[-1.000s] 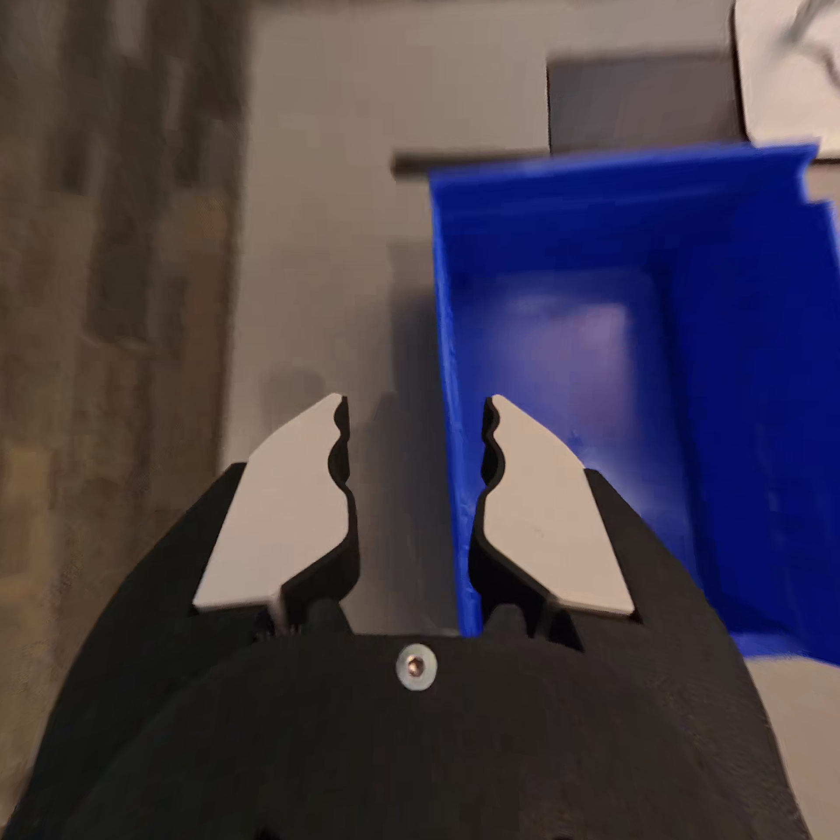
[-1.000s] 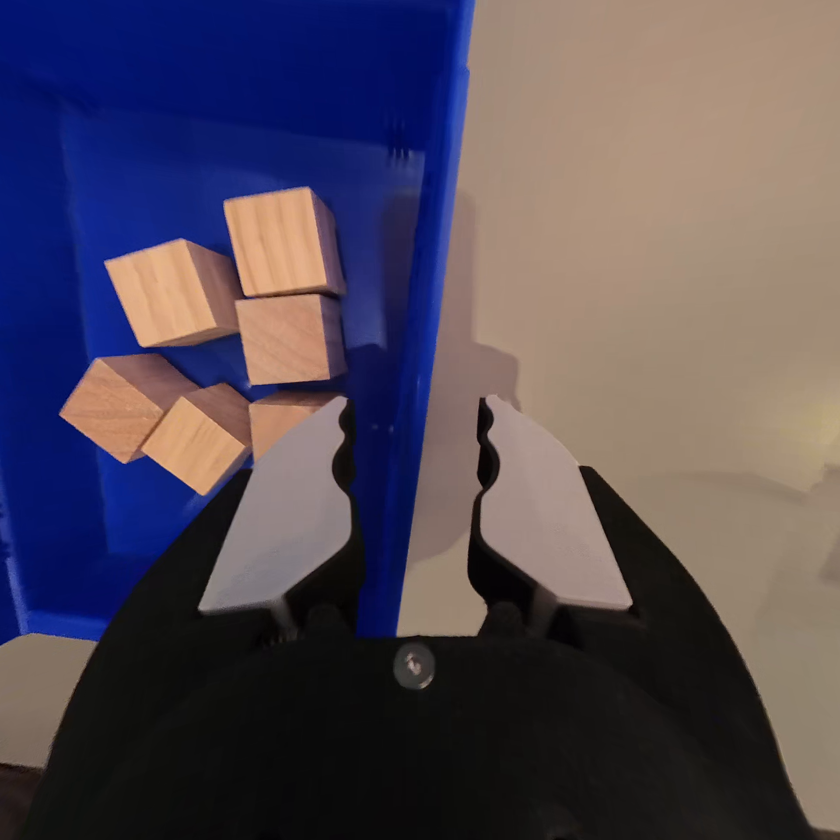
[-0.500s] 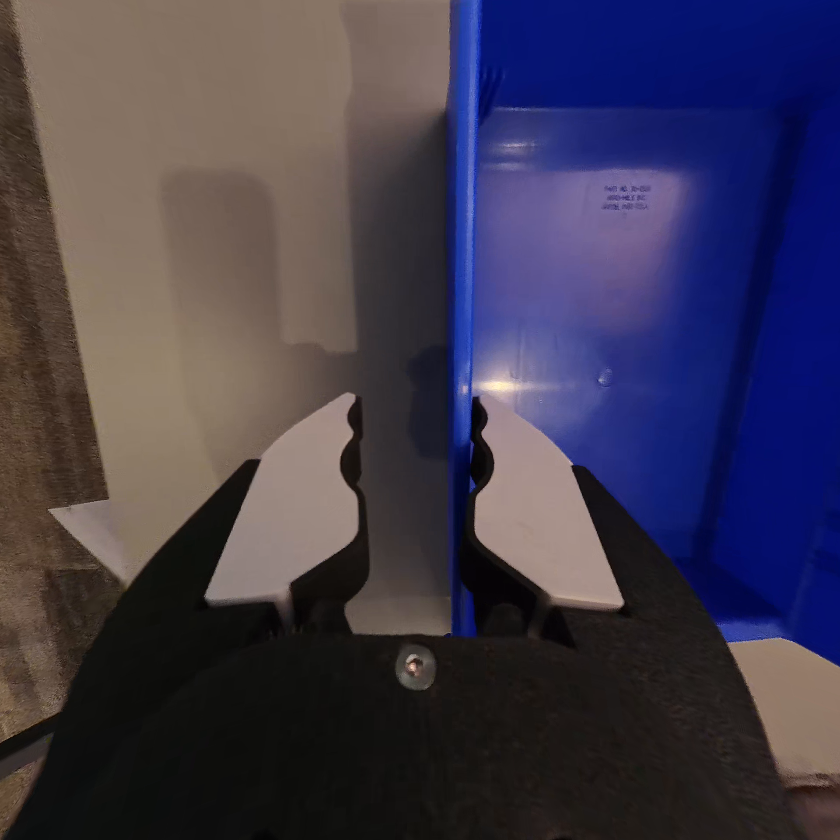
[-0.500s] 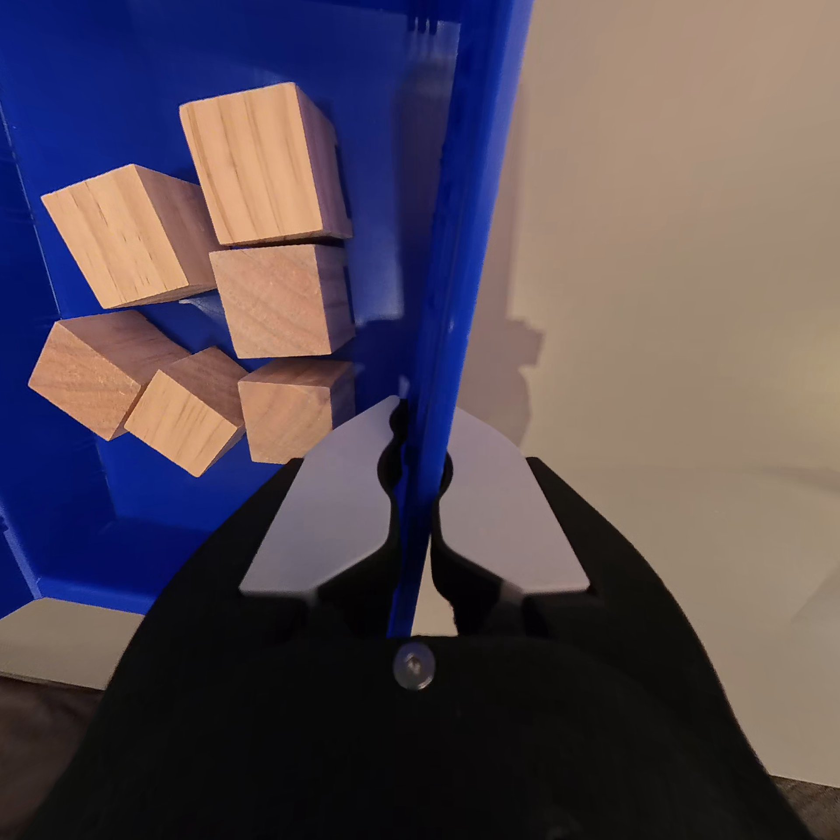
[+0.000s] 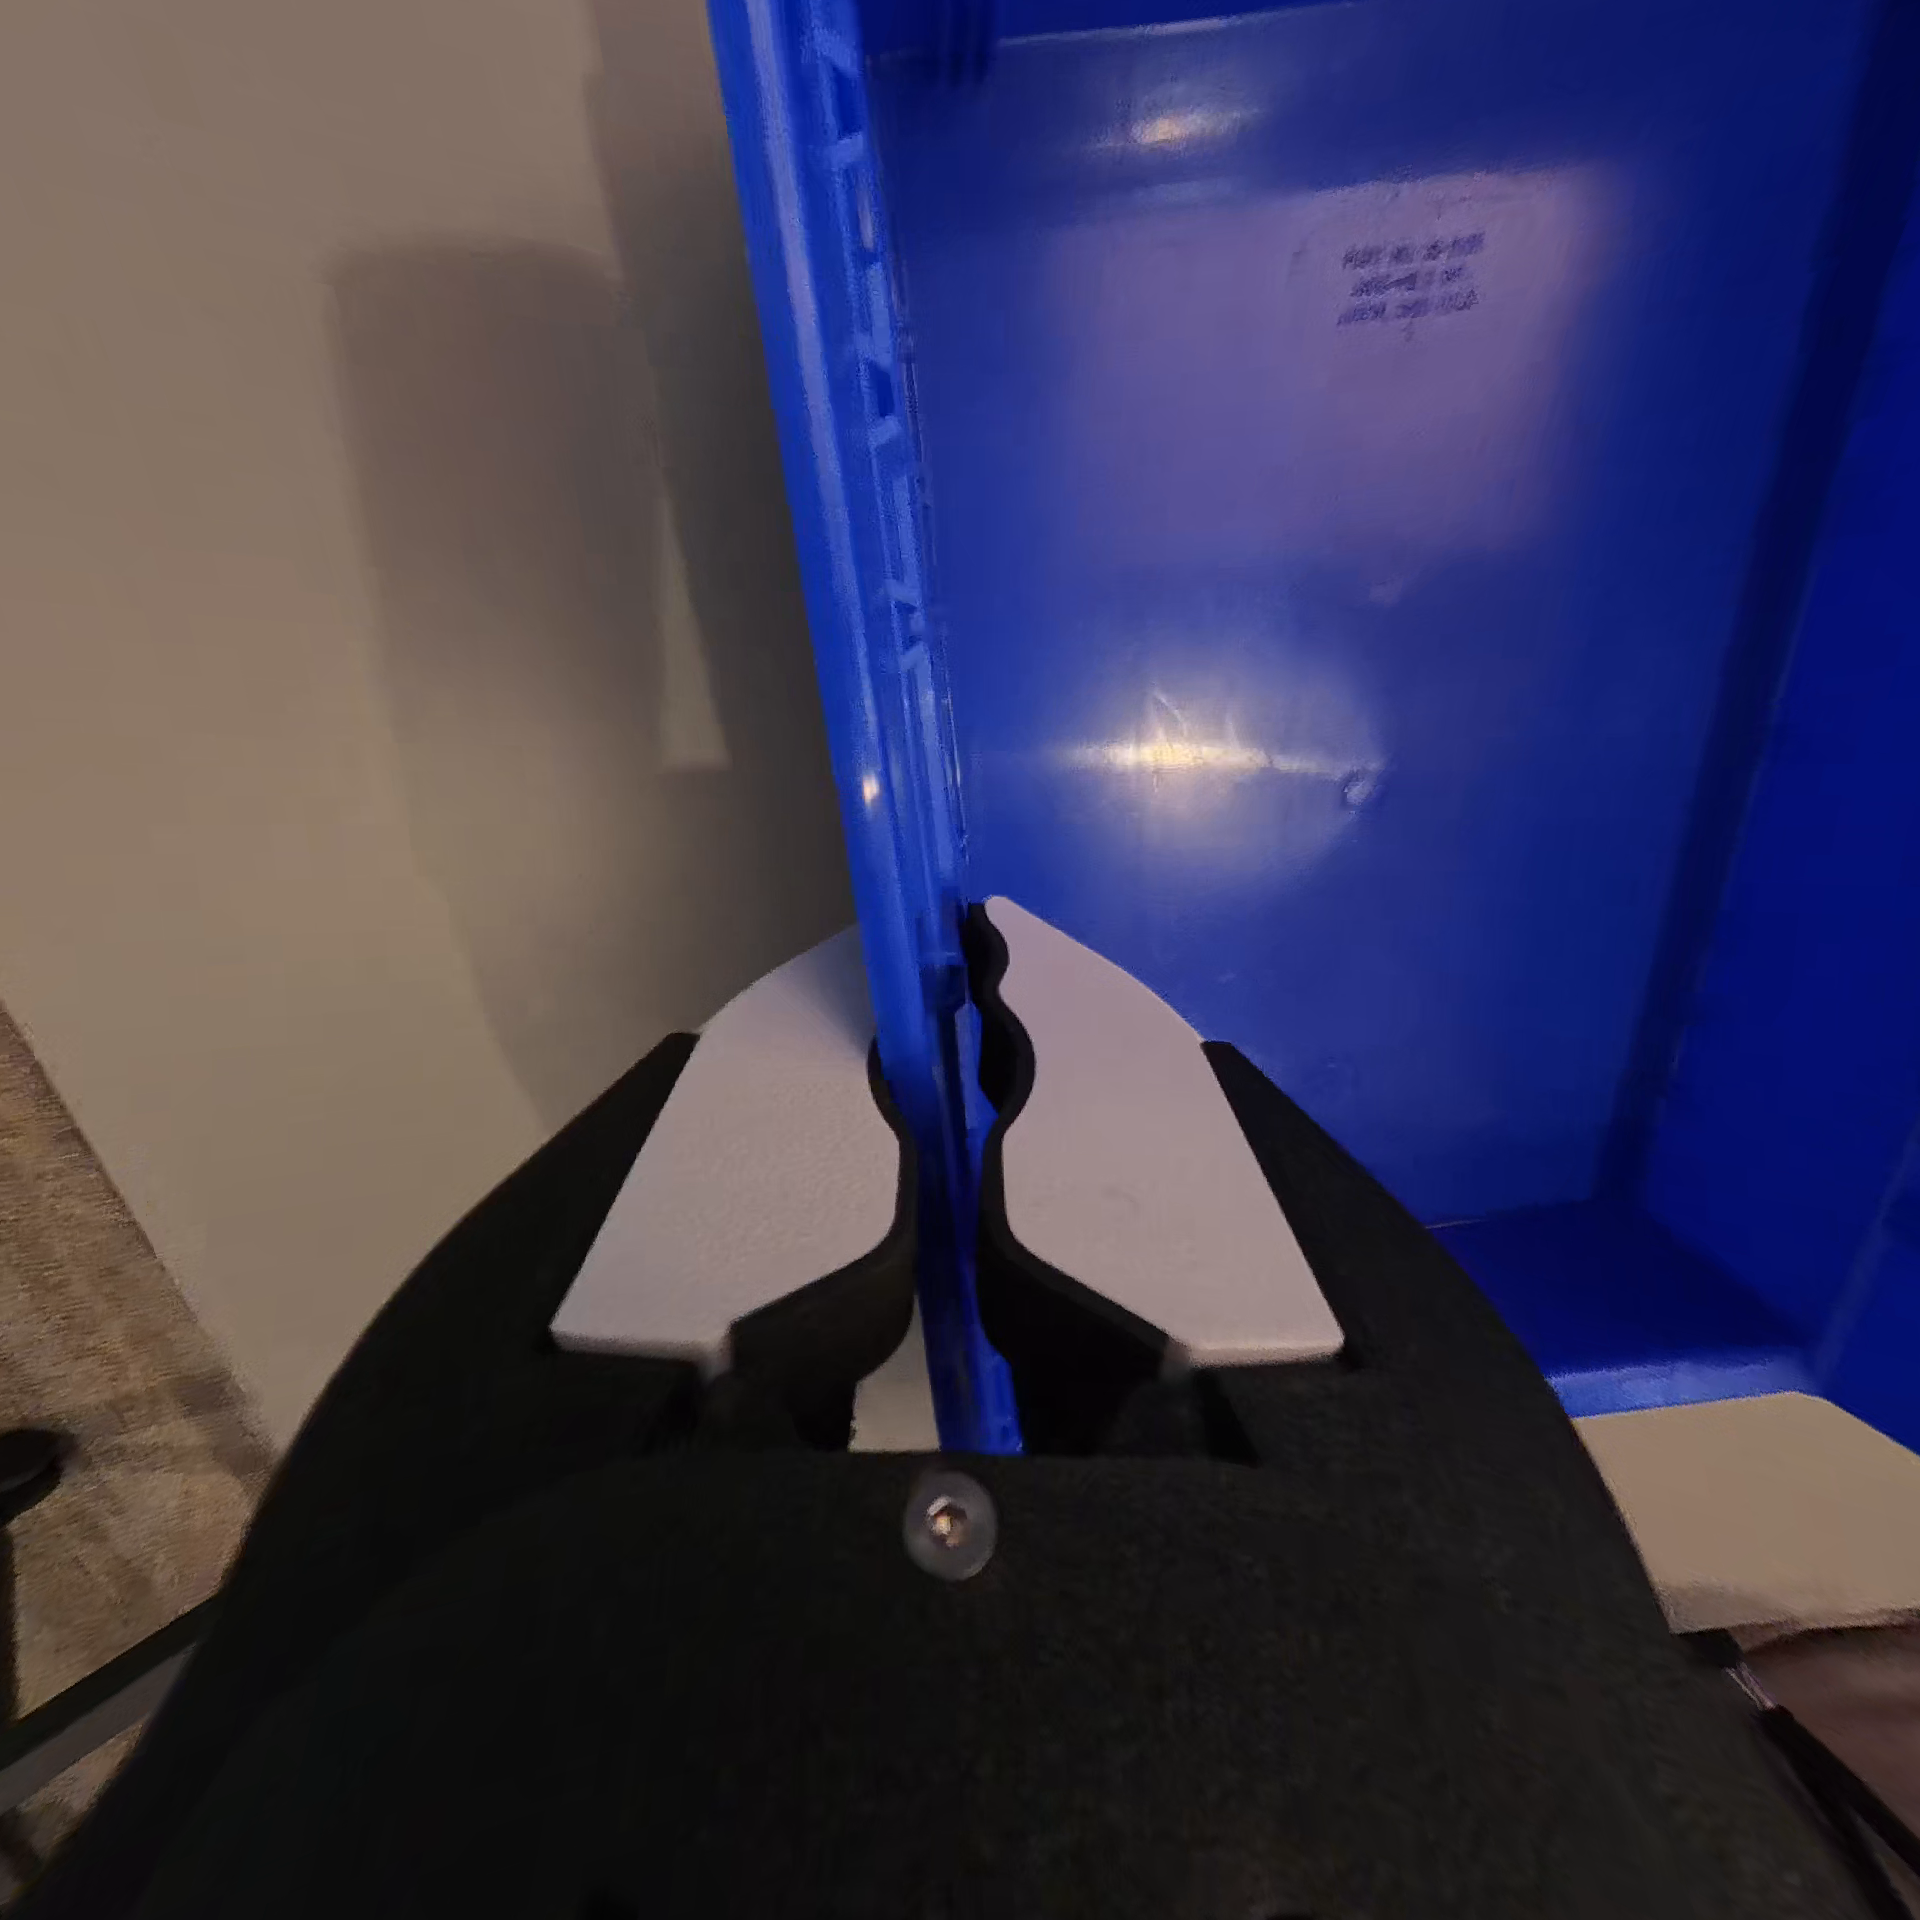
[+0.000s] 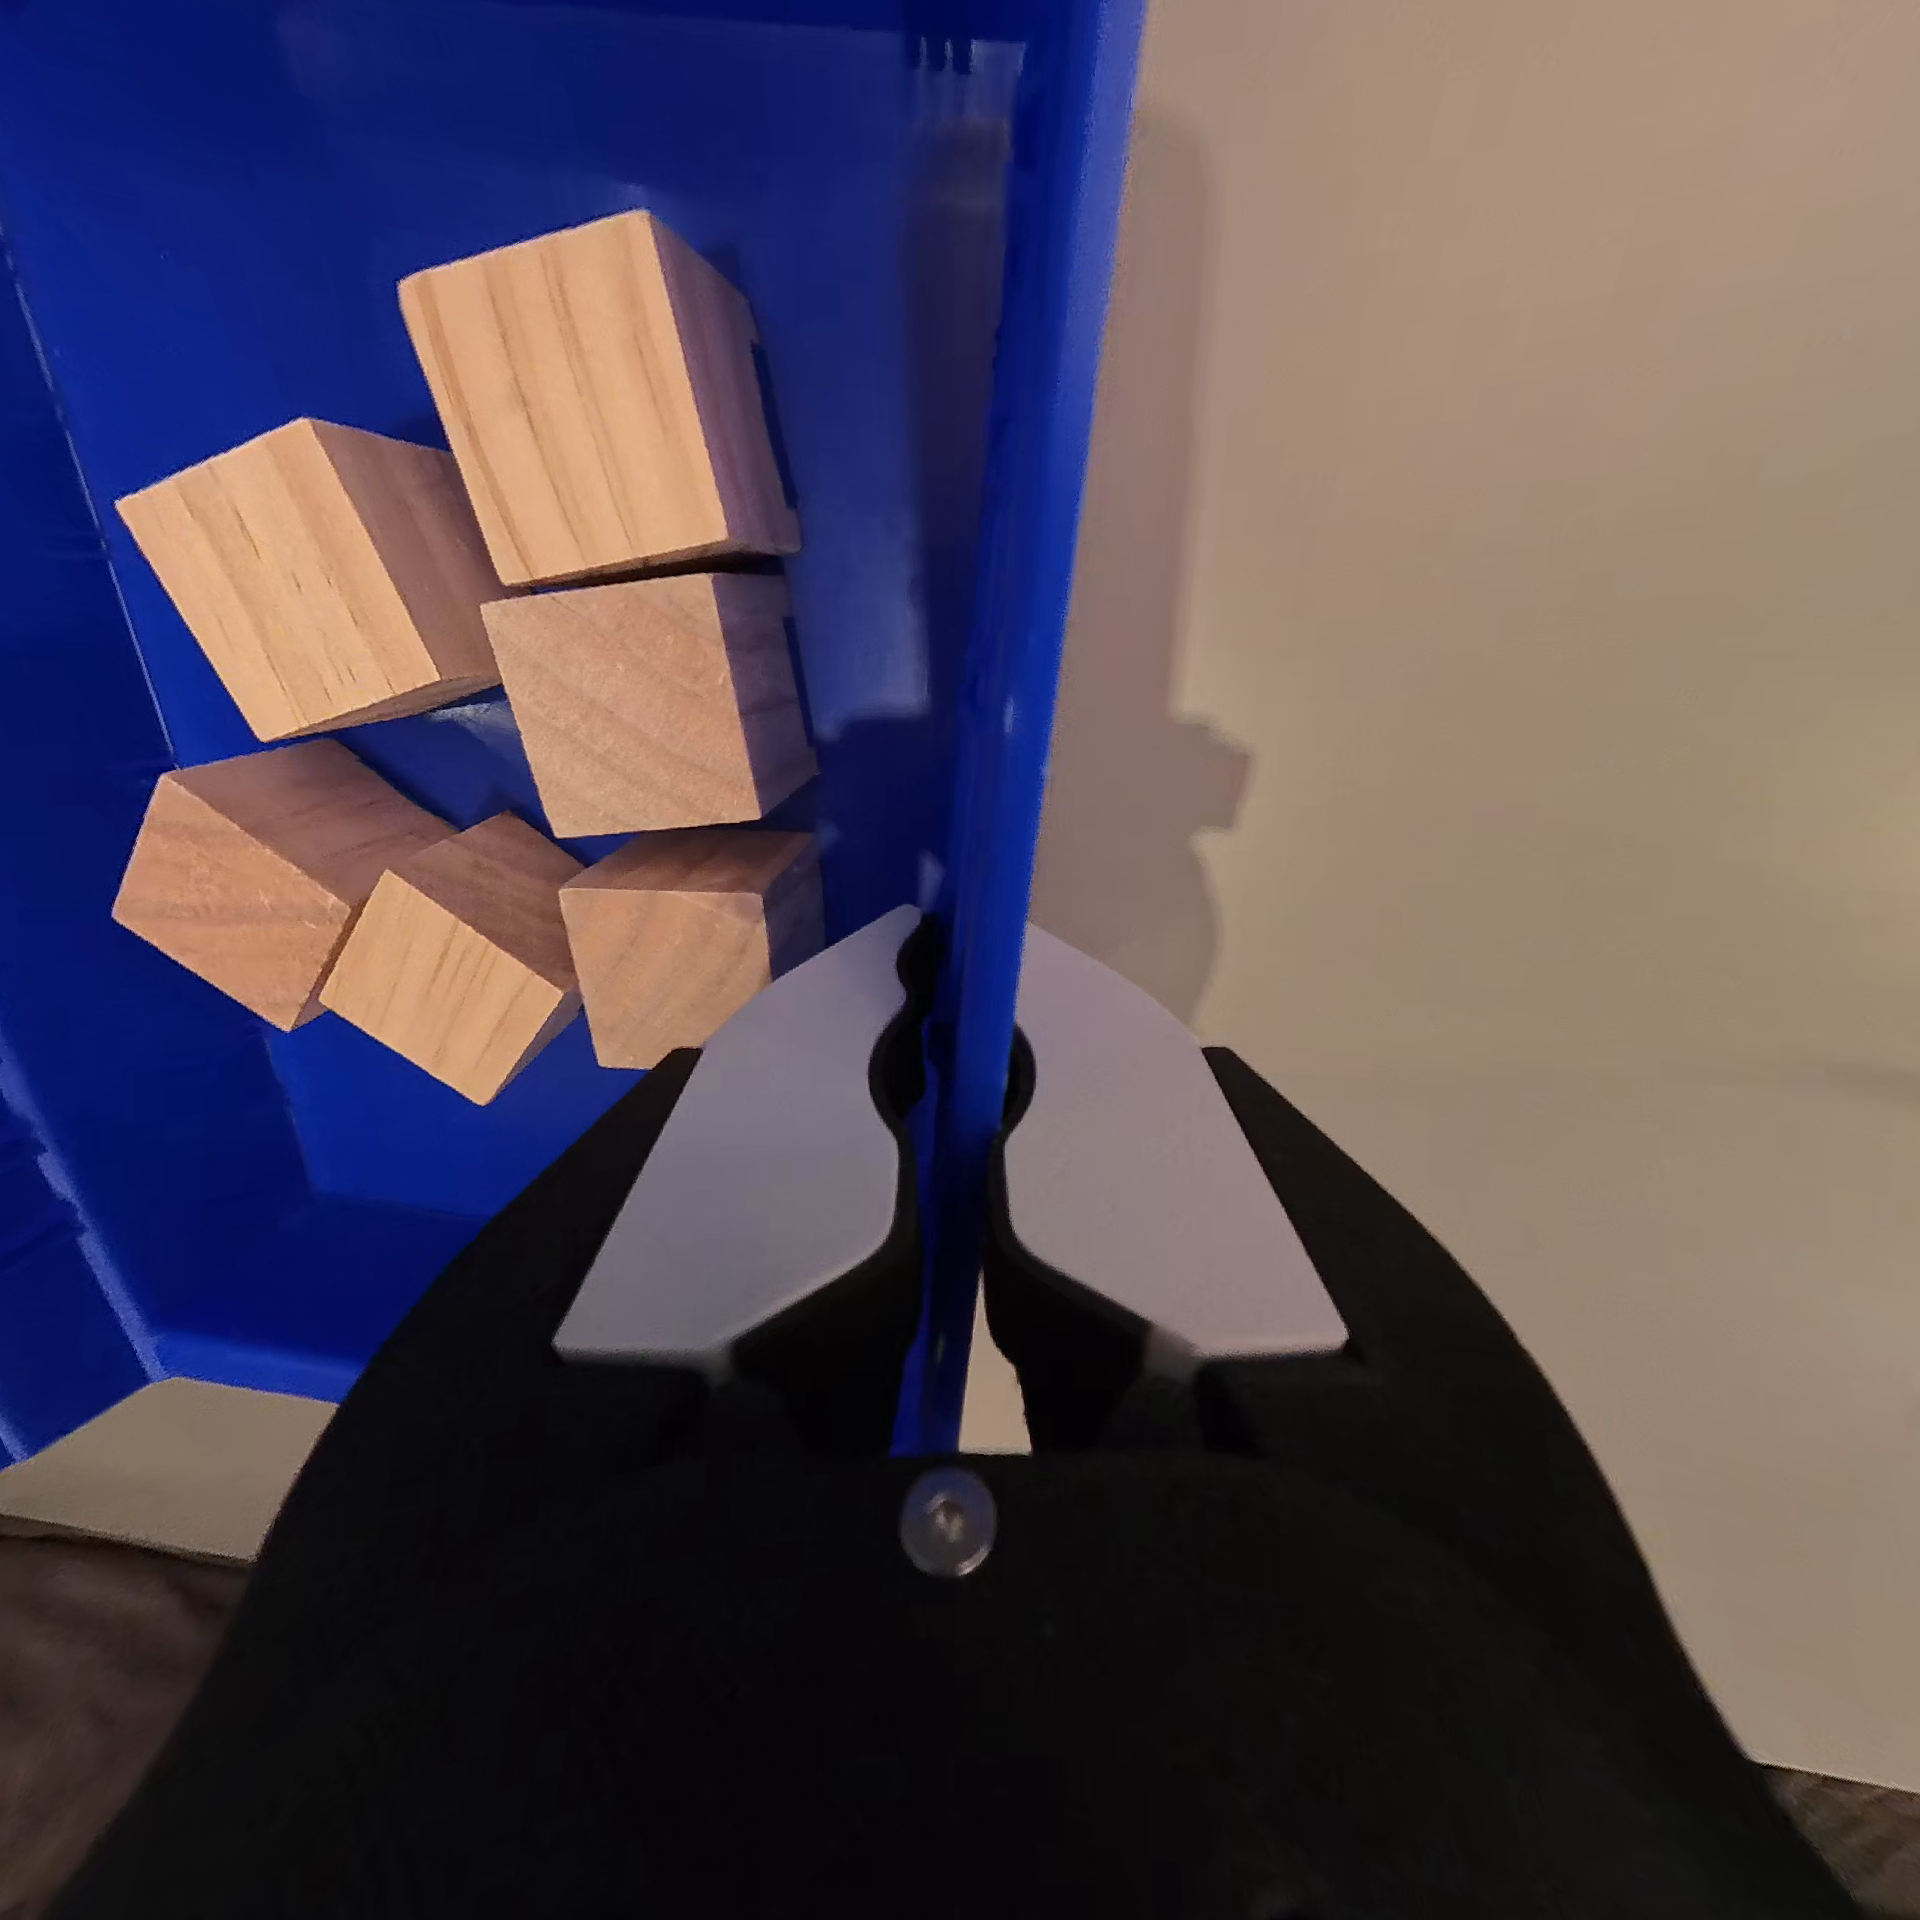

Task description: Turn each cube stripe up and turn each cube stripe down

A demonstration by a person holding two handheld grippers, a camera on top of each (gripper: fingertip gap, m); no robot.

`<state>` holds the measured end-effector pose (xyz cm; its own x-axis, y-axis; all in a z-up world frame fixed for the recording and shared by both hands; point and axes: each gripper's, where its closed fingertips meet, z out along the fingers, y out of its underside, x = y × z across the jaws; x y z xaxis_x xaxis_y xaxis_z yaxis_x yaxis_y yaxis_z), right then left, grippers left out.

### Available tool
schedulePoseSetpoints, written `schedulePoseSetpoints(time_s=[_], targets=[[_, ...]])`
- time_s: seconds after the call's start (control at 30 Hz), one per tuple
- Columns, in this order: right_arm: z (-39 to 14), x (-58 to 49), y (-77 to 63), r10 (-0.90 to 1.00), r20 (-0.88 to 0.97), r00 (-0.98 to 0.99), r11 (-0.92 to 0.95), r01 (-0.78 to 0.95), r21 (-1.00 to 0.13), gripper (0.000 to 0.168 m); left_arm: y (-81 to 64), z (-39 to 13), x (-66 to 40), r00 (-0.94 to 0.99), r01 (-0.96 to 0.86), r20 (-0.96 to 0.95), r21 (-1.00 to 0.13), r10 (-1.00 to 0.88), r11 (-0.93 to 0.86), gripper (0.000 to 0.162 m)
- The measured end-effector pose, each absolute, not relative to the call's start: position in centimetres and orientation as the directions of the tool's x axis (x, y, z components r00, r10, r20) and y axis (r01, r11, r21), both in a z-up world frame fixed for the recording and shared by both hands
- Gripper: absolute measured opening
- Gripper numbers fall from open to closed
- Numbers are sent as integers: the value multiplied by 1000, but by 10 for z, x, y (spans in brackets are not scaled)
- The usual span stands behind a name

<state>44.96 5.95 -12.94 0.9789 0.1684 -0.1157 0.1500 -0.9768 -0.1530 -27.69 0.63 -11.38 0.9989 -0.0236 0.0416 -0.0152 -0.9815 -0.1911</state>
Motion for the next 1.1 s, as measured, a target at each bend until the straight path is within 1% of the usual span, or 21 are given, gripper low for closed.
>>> schedulePoseSetpoints(time_s=[0.2, 0.33, 0.57, 0.67, 0.87, 1.0, 1.1], targets=[[-129, 424, 60, 173, -120, 978, -978, 156, -138, 7, 13, -116, -239, 996, -73, 29, -168, -79, -983, 7], [-129, 401, 60, 198, -145, 969, -973, 176, -149, 7, 19, -116, -215, 993, -119, 5, -173, -121, -978, 10], [-129, 363, 58, 224, -152, 963, -967, 200, -158, 7, 24, -116, -183, 993, -117, -12, -183, -117, -976, 10], [-129, 343, 51, 223, -195, 955, -971, 199, -132, 8, 23, -117, -173, 994, -111, -9, -185, -111, -977, 10], [-128, 315, 35, 238, -226, 944, -971, 223, -91, 9, 20, -117, -152, 990, -144, -20, -176, -143, -974, 11], [-128, 306, 31, 256, -235, 938, -966, 240, -93, 10, 15, -117, -136, 983, -185, -18, -162, -184, -969, 12], [-128, 304, 40, 266, -214, 940, -962, 244, -124, 12, 14, -117, -126, 978, -206, -16, -161, -206, -965, 12]])
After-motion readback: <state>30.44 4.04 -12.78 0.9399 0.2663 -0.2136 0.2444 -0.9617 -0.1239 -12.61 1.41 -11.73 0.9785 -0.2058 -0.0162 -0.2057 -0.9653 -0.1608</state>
